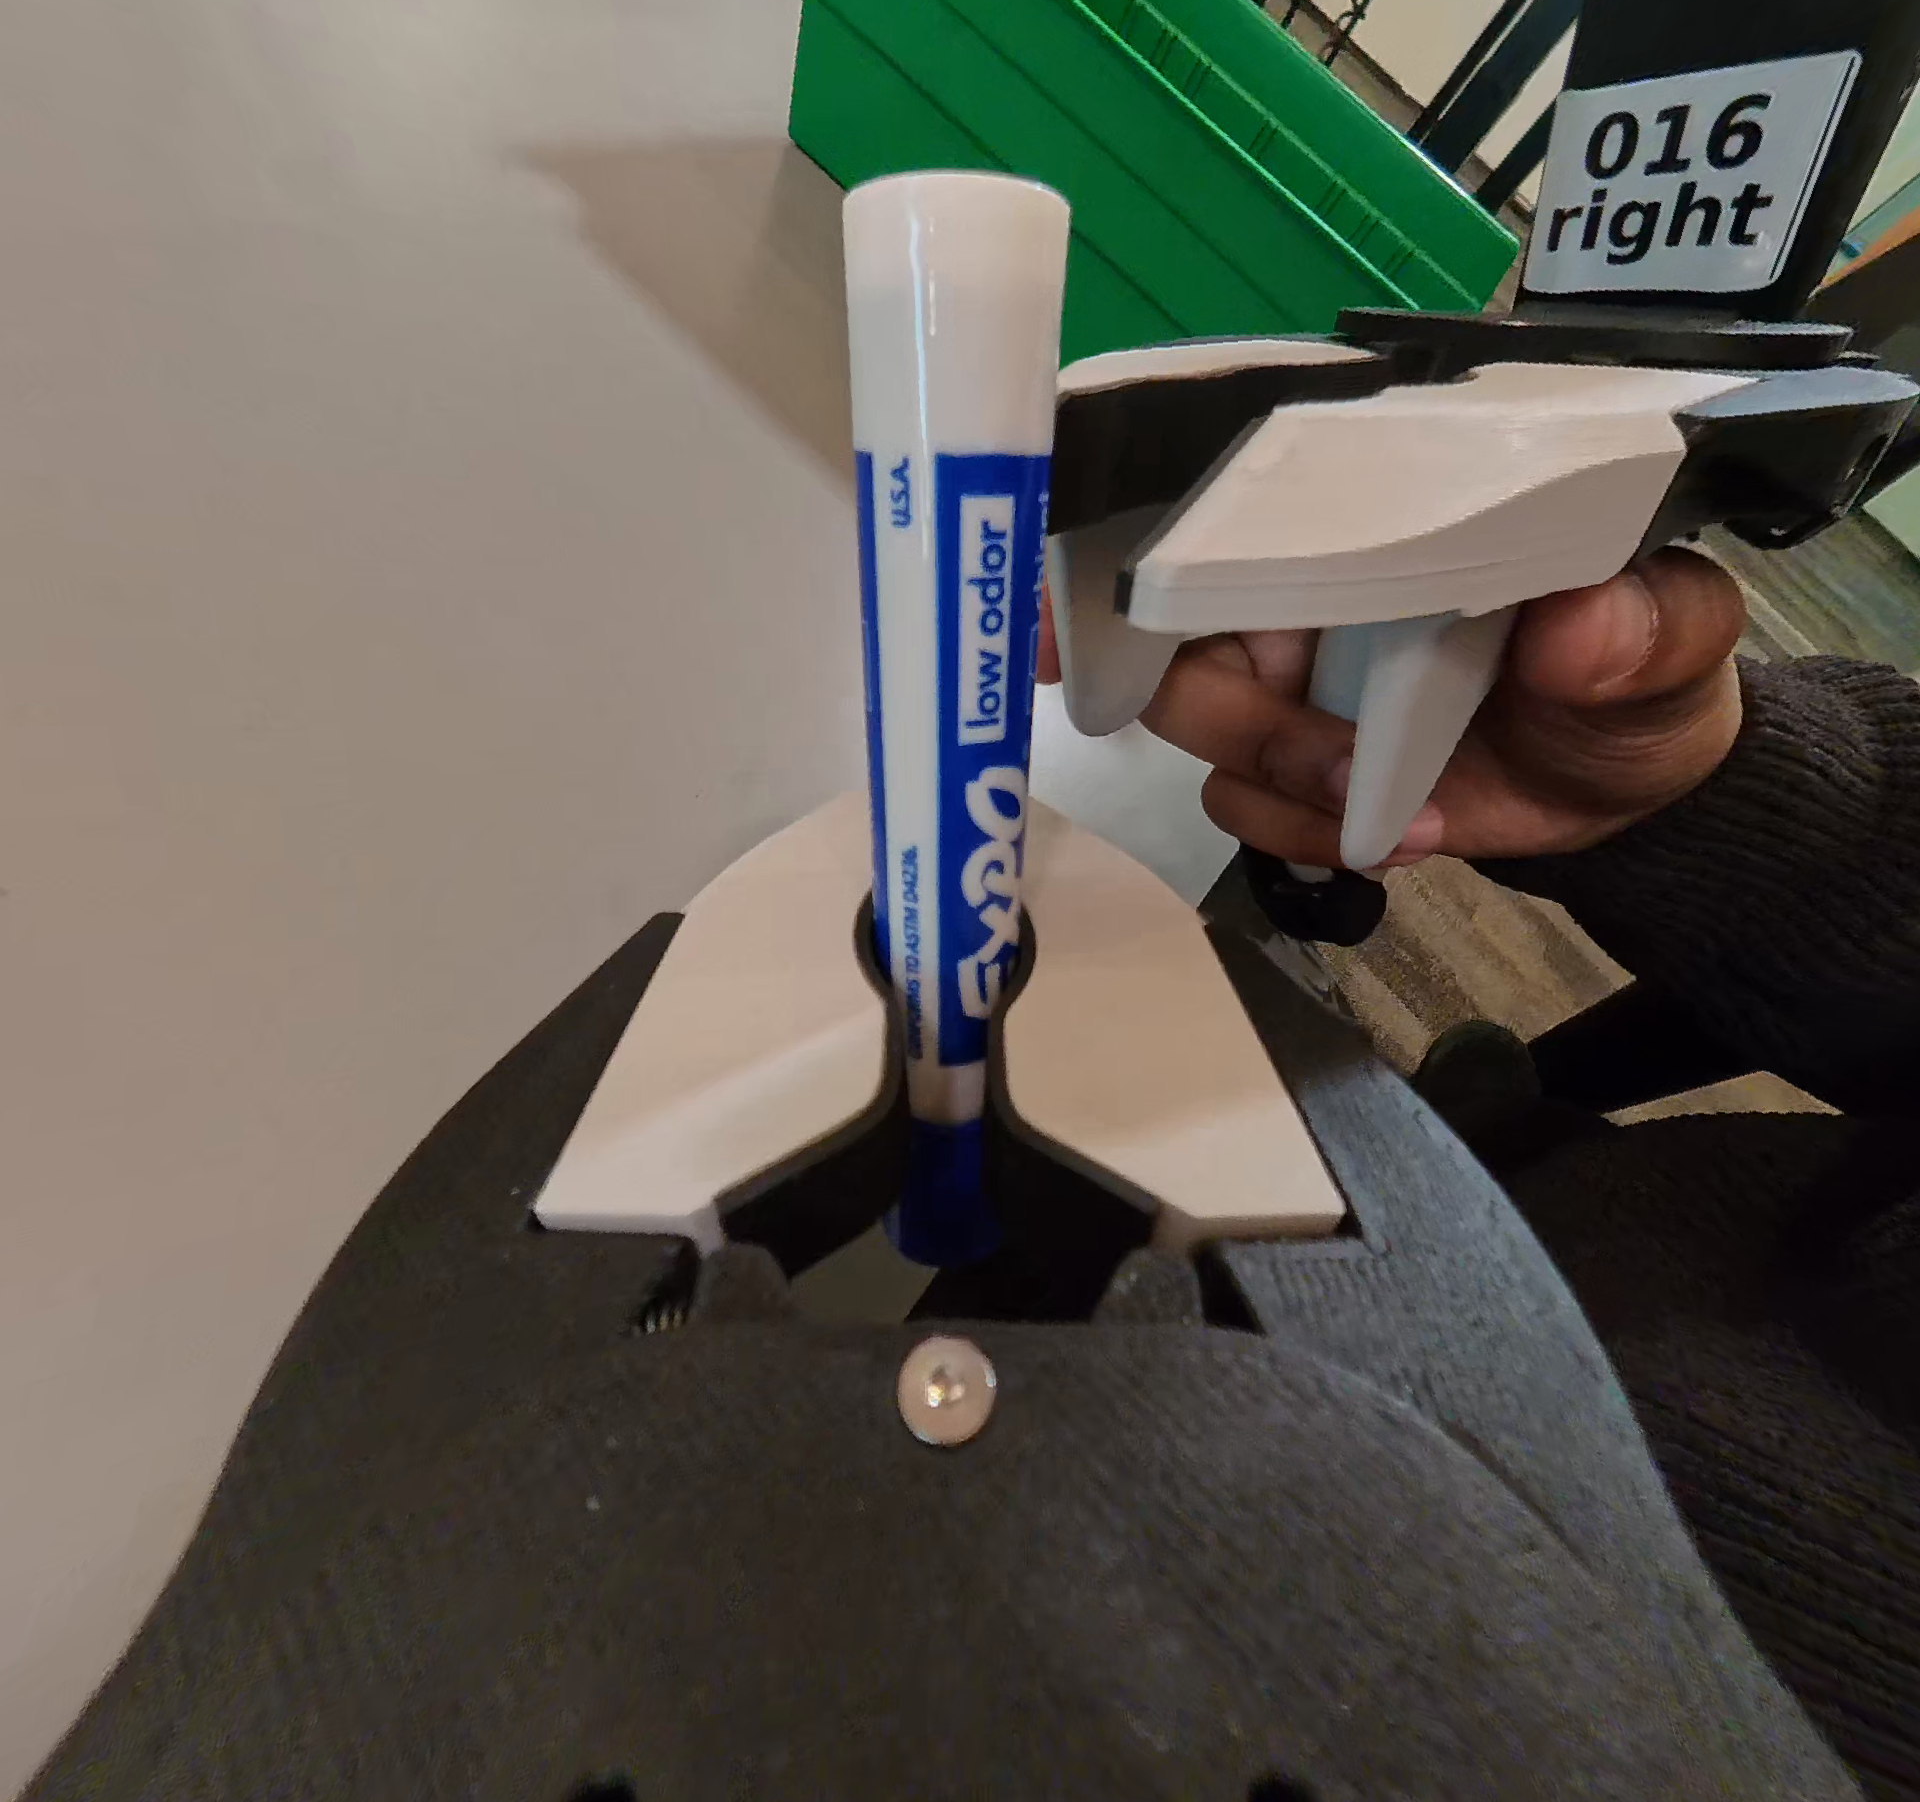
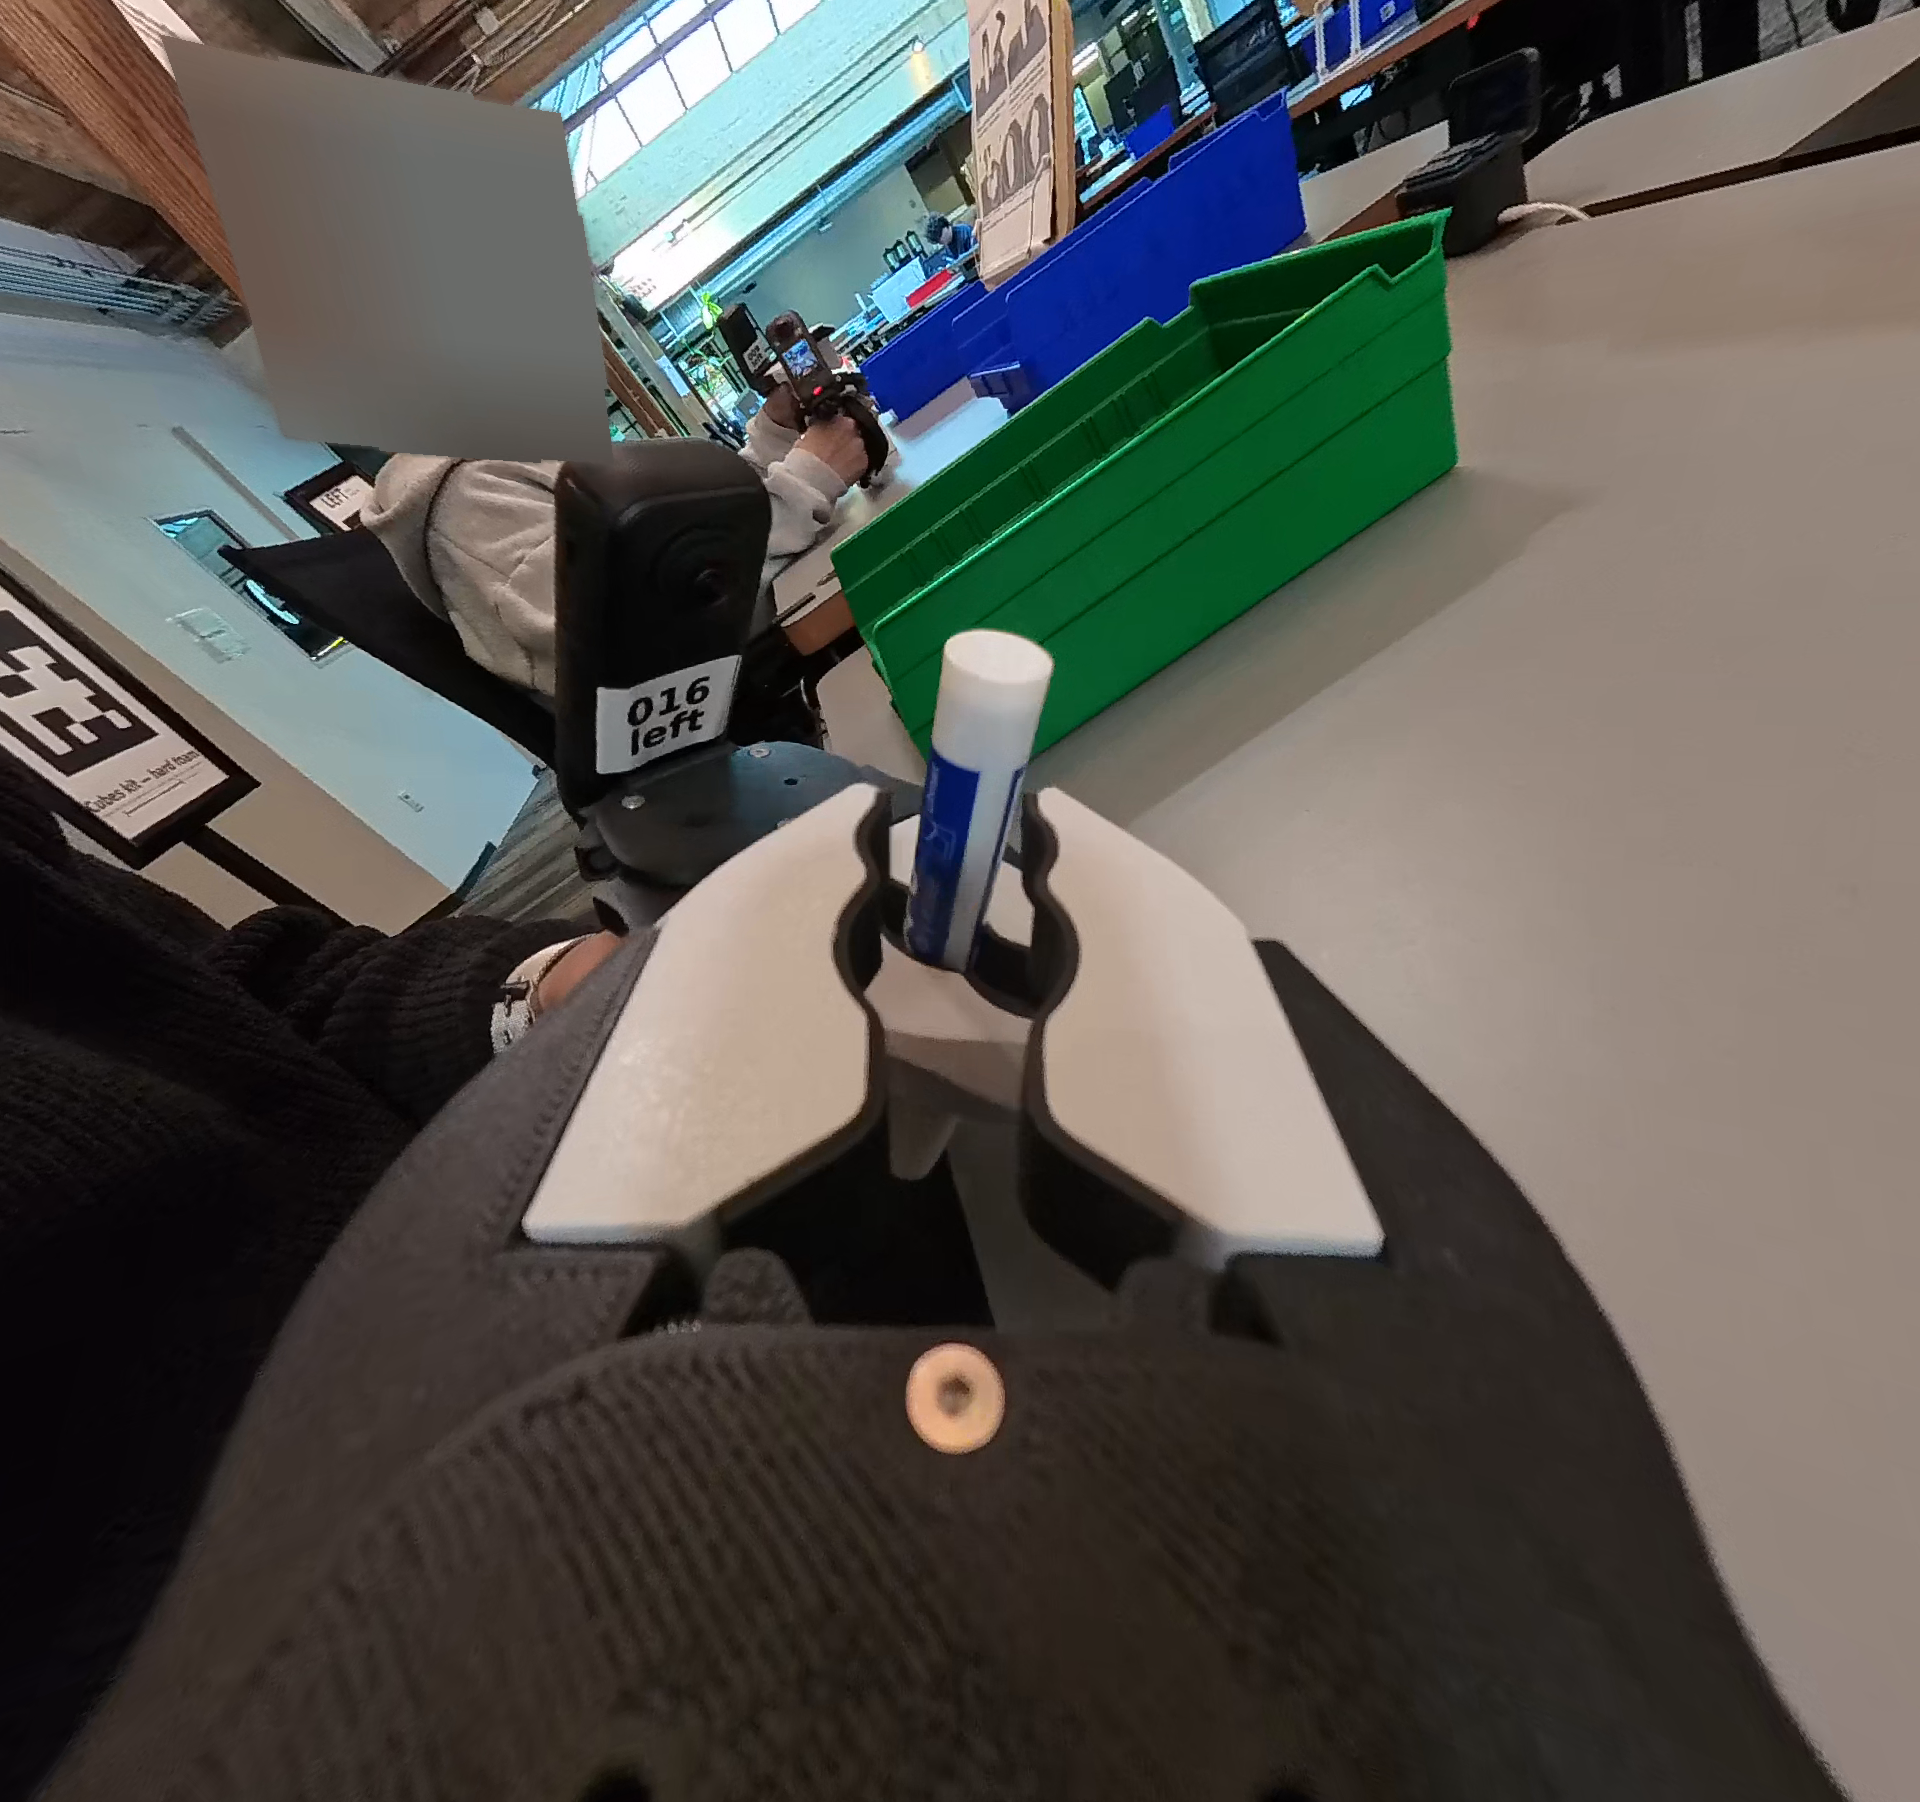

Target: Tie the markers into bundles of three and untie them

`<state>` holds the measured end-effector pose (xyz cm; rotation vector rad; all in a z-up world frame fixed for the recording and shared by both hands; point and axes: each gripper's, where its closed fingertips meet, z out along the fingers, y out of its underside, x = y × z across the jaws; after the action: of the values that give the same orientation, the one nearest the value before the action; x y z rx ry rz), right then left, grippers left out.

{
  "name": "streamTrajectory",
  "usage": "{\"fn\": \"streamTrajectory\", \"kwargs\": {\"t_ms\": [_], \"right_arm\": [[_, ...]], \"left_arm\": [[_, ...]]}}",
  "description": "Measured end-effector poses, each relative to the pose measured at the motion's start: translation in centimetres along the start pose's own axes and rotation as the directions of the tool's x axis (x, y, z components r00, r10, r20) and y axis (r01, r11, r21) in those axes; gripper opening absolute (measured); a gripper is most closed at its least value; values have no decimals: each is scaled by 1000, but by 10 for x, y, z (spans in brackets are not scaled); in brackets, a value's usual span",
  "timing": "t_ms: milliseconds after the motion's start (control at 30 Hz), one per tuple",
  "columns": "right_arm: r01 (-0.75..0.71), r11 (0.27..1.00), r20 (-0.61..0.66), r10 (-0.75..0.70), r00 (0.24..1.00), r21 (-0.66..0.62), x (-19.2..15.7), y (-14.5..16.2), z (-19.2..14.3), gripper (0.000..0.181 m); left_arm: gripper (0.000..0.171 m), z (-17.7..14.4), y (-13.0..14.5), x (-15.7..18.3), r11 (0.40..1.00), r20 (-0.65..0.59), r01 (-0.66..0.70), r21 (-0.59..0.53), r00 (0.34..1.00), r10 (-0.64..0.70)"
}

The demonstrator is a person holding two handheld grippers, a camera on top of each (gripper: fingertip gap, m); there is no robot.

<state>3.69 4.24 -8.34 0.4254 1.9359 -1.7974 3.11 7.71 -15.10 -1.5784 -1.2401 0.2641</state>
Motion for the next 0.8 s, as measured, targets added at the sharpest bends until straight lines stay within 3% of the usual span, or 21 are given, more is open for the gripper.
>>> {"fn": "streamTrajectory", "kwargs": {"t_ms": [433, 667, 800], "right_arm": [[-1, 1000, 2, 1, 1000, -8, 0, 2, 1, 27], [-5, 1000, -3, 5, 1000, 1, 2, 0, 0, 27], [-6, 1000, 0, 6, 1000, -1, 1, 0, 1, 27]], "left_arm": [[9, 1, 1, 1, 999, 13, -36, -9, 999, 37], [9, -3, -6, 0, 997, -31, 58, 40, 998, -57], [9, -2, -5, -1, 999, -16, 34, 28, 999, -34]]}}
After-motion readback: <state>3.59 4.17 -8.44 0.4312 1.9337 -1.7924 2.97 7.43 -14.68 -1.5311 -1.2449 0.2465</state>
